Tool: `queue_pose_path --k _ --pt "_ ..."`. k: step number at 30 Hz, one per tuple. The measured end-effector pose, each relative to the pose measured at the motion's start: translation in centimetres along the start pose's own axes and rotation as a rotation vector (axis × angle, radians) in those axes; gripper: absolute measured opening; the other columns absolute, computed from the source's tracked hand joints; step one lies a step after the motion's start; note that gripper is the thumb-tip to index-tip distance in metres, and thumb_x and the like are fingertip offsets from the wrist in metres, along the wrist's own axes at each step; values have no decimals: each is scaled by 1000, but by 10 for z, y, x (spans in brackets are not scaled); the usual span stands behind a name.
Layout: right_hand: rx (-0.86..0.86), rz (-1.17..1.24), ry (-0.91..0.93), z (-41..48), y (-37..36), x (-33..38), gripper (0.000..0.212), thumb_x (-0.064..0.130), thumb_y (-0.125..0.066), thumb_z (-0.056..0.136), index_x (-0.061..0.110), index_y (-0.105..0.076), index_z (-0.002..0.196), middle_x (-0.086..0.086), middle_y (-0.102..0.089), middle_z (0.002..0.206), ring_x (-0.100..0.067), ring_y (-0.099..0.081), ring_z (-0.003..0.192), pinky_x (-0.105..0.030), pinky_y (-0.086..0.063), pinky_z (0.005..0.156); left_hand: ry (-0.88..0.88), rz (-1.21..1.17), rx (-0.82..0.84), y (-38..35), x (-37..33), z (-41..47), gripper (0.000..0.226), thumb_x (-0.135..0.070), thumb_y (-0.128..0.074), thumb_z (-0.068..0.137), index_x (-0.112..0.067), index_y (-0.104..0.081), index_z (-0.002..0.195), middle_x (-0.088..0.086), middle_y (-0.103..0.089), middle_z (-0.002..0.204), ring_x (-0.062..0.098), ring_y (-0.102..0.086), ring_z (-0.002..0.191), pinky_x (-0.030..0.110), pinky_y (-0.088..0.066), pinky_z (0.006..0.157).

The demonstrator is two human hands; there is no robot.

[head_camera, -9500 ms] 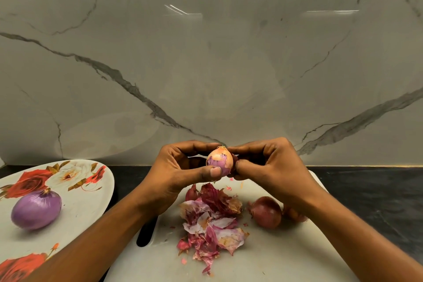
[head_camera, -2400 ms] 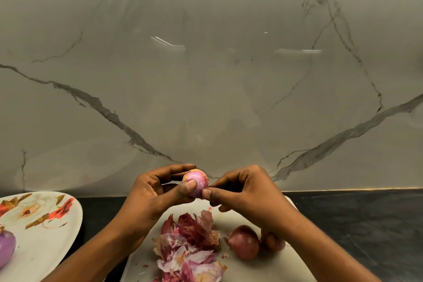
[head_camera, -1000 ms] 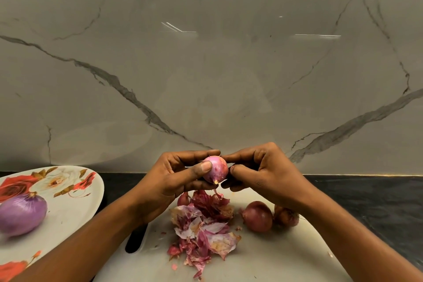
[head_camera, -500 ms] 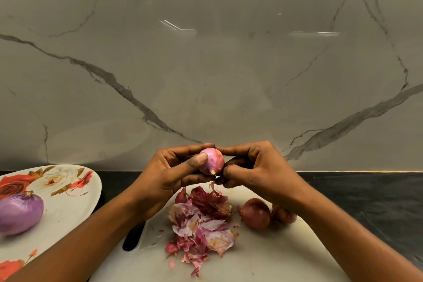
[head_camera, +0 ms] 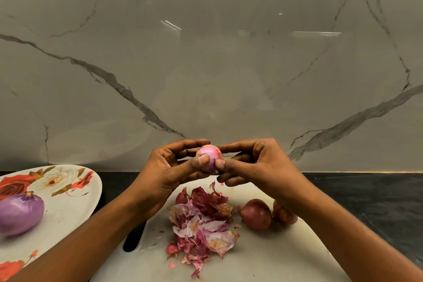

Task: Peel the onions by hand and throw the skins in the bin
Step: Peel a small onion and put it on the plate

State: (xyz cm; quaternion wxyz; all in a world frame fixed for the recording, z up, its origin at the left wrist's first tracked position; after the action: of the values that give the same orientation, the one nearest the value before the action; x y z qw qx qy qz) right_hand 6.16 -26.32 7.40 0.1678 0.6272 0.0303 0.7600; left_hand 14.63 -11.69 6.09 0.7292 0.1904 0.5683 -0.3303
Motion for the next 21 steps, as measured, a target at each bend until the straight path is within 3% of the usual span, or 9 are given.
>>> queue_pose_path --k 6,13,18,21 --pt "-17 63 -10 0 4 0 37 -1 -76 90 7 -72 126 -16 -81 91 -29 -81 85 -30 -65 75 3 -61 2 0 -2 1 70 -51 -101 51 -22 -81 112 12 -75 123 33 -75 111 31 -64 82" --pt "-34 87 -13 0 6 2 29 3 -79 88 4 -75 116 -17 -81 91 -32 -80 86 -34 -66 77 -11 -20 -19 3 -2 1 72 -54 -102 45 -27 -81 108 8 -76 119 31 -75 110 32 -64 82" --pt "-43 35 -22 0 6 0 30 5 -82 84 7 -76 114 -13 -81 90 -28 -81 85 -33 -66 75 -26 83 -54 7 -1 2 54 -34 -99 62 -25 -79 112 3 -76 115 33 -76 106 38 -64 87" --pt "-40 82 -42 -1 6 -2 27 0 -81 84 5 -76 110 -16 -81 89 -29 -81 82 -31 -66 72 -25 60 -35 7 -1 1 65 -45 -101 54 -25 -80 112 5 -76 116 31 -76 107 37 -64 86"
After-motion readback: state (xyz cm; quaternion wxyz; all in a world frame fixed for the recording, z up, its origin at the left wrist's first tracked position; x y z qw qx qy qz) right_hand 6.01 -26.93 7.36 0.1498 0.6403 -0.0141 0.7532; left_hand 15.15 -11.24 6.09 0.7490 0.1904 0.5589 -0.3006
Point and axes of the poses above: each hand's wrist, its own z-axis towards the middle knuckle, its own y-axis out of the back of the hand, x = y × z, the point moved 10 cm from there along z, towards the middle knuckle
